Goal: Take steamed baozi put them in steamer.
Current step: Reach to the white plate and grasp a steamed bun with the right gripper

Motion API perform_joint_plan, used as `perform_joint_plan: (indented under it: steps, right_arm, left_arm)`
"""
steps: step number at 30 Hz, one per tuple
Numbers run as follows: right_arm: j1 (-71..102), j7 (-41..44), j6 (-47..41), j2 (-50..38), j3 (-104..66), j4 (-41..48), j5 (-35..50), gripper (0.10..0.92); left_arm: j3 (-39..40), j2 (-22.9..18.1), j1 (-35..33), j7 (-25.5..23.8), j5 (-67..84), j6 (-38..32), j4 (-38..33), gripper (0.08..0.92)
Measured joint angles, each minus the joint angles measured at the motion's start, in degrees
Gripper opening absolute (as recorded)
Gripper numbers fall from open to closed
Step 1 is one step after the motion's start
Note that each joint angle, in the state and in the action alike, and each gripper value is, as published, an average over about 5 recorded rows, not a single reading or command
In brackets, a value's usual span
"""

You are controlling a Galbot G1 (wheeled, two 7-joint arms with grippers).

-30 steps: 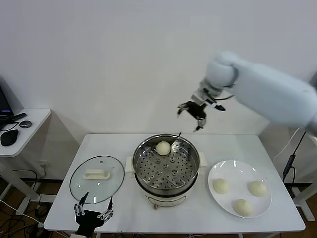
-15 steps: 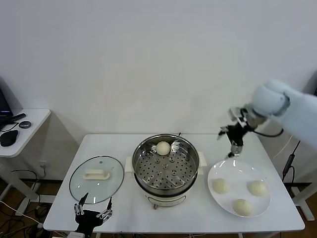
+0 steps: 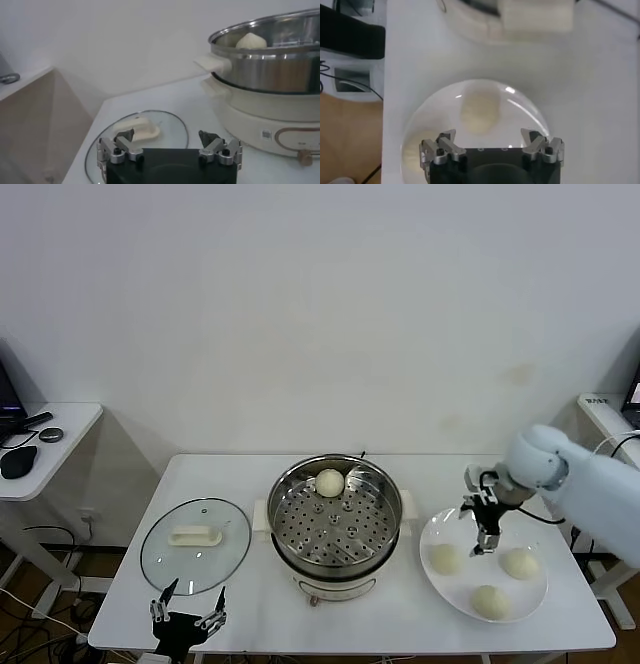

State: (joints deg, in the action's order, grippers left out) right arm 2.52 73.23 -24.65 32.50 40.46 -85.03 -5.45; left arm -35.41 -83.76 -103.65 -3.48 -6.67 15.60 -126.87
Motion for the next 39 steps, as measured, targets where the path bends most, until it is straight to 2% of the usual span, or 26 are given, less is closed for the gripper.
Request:
perform_joint_plan:
  steps: [20, 39]
  right_arm:
    - [8.65, -2.67, 1.03, 6.59, -4.62, 5.47, -5.27, 0.823]
    - [10.88, -4.56, 0.91, 8.45, -5.72, 7.25, -7.89, 0.814]
  left_arm:
    - [0.22, -0.11, 0.19, -0.08, -0.35, 0.25, 1.37, 0.823]
    - [0.63, -0.17, 0.54, -0.01, -0.48, 0.22, 2.12, 0.823]
